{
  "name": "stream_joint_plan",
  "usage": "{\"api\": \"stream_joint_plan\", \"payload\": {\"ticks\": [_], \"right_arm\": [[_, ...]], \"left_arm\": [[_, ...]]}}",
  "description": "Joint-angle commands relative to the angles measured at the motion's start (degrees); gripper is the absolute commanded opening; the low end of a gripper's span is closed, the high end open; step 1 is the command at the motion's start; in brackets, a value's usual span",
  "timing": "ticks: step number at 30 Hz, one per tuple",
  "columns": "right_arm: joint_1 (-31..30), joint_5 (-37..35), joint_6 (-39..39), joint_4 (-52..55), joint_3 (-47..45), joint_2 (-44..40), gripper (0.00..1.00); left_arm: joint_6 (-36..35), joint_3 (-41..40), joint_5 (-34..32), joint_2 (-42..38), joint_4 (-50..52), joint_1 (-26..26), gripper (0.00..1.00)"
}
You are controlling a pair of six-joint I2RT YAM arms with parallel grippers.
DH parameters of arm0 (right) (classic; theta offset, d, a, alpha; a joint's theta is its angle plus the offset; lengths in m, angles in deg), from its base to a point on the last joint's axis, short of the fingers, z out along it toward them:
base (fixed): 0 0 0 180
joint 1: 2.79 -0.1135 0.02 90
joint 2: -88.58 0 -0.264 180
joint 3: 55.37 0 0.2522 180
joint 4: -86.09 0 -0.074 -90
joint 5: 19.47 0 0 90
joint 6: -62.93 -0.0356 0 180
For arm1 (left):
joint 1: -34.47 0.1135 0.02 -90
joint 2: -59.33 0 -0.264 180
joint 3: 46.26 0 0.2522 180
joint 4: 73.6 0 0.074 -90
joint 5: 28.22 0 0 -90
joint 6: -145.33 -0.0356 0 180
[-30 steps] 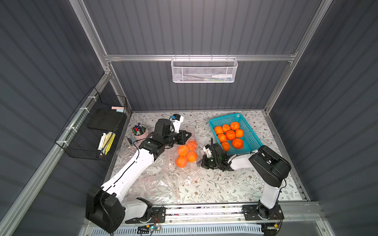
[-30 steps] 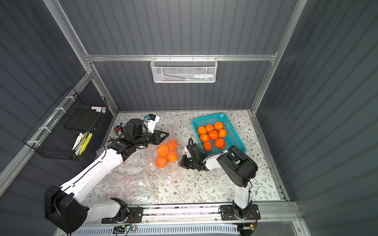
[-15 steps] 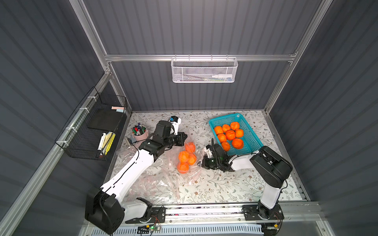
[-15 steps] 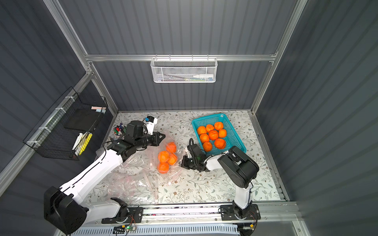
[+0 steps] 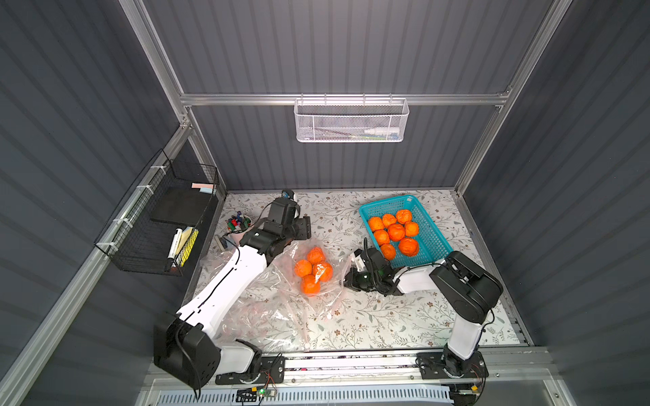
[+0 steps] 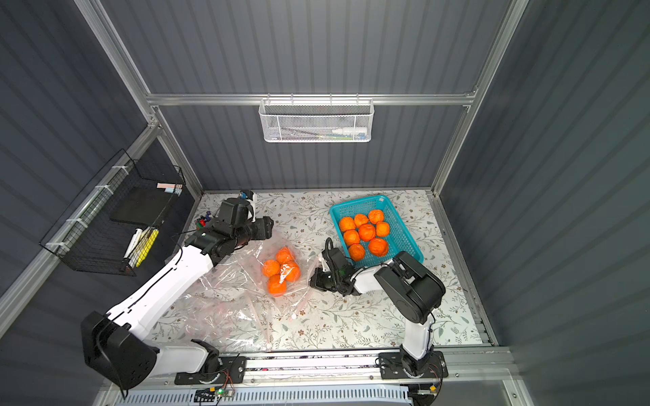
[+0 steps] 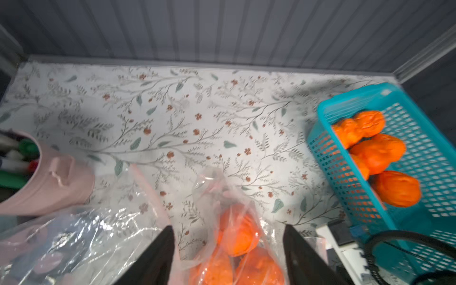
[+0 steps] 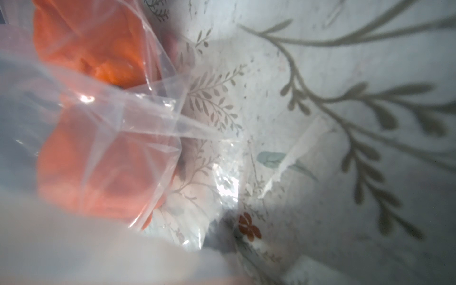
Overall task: Open the zip-top bag and take out the orange
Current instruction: Adjust the zipper food storage bag at the center of the board.
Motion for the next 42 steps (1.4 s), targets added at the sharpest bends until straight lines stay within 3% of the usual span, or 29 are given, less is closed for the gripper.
{"api": "stream_joint_plan", "payload": {"ticks": [1, 4, 7, 9, 17, 22, 27, 34, 42], "right_arm": [[0.0, -2.5, -0.2, 6.5, -0.9, 2.1, 0.03], [0.0, -2.2, -0.3, 6.9, -0.6, 1.9, 0.04], [0.0, -2.1, -0.3, 7.2, -0.6, 1.2, 0.04], [0.0, -2.1, -0.1, 7.7, -0.5, 1.1, 0.04], [0.0, -2.1, 0.5, 9.2, -0.7, 0.2, 0.04], [0.0, -1.9, 0.4, 9.2, -1.1, 0.0, 0.04], [0.0, -1.7, 0.5, 9.6, -0.8, -0.1, 0.04], [0.0, -0.1, 0.6, 7.6, -0.4, -0.9, 0.04], [-0.1, 1.2, 4.5, 5.4, -0.9, -7.0, 0.25]], "left_arm": [[-5.9, -1.8, 15.6, -3.8, -0.2, -0.2, 0.62], [-1.8, -9.8, 32.1, -4.9, -7.7, -0.9, 0.45], [1.0, -19.4, 31.0, -6.2, -14.4, -1.2, 0.28], [1.2, -23.7, 30.3, -5.4, -16.1, -1.3, 0.22], [4.0, -25.8, 16.5, 1.8, -25.7, -0.3, 0.21], [5.7, -27.1, 10.7, 7.1, -29.2, 3.4, 0.12], [6.0, -31.2, 10.4, 9.8, -36.0, 6.9, 0.09], [6.0, -34.2, 15.1, 17.4, -44.8, 7.6, 0.09], [5.7, -39.4, 22.9, 22.4, -54.5, 7.6, 0.08]]}}
